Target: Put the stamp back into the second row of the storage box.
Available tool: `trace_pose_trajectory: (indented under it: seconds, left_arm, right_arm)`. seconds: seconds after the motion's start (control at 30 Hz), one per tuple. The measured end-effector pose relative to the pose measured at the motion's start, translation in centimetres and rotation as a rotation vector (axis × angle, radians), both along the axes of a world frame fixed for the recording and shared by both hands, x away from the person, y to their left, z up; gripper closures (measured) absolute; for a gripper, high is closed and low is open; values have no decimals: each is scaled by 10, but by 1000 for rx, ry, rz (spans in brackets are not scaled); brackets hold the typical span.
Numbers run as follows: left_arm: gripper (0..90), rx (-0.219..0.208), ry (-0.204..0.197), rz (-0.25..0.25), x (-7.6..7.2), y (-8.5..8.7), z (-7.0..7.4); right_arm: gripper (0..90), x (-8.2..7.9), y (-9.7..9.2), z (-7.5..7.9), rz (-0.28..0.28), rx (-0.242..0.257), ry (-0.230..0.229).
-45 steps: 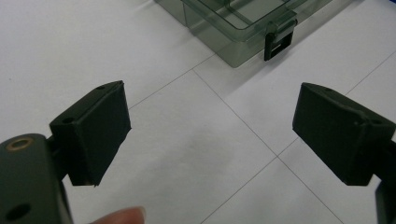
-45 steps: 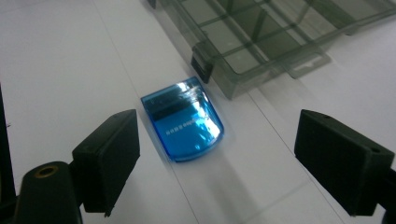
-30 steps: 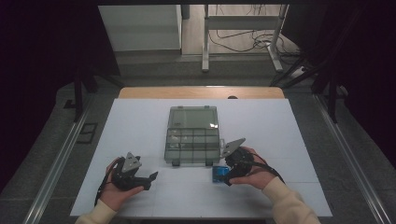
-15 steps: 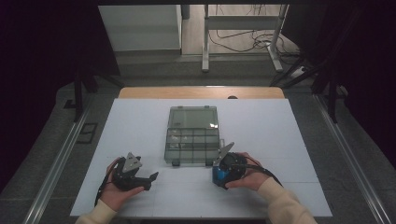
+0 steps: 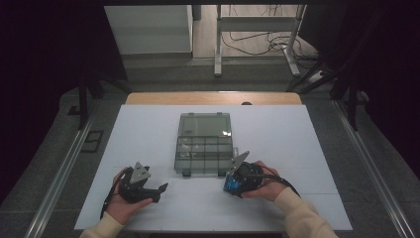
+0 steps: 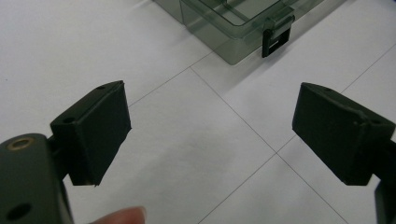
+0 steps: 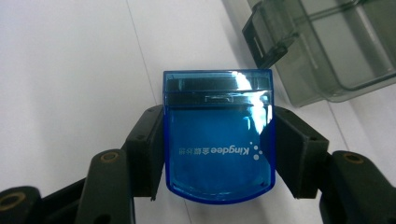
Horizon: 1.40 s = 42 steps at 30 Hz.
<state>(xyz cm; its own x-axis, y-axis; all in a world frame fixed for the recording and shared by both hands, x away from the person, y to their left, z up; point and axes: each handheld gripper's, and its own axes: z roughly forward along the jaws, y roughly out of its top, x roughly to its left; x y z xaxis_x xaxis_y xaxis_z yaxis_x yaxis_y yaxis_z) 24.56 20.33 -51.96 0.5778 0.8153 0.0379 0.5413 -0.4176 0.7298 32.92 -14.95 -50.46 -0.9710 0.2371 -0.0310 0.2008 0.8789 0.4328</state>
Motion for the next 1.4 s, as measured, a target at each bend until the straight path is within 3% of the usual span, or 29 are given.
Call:
trace_pose_trajectory:
  seconds: [0.17, 0.47, 0.8, 1.13, 1.4]
  left_arm:
    - [118, 1, 0, 2, 0, 1, 0]
    - [119, 3, -2, -1, 0, 0, 0]
    - [122, -5, -11, 5, 0, 1, 1]
    - [121, -2, -3, 4, 0, 0, 1]
    - [119, -8, 0, 4, 1, 1, 0]
  right_arm:
    - [410, -1, -3, 13, -1, 37, -3]
    - [410, 2, -5, 47, -7, 111, -52]
    - [410, 15, 9, 69, -1, 157, -94]
    - [410, 34, 25, 73, -5, 180, -84]
    - [409, 51, 43, 71, 20, 169, -66]
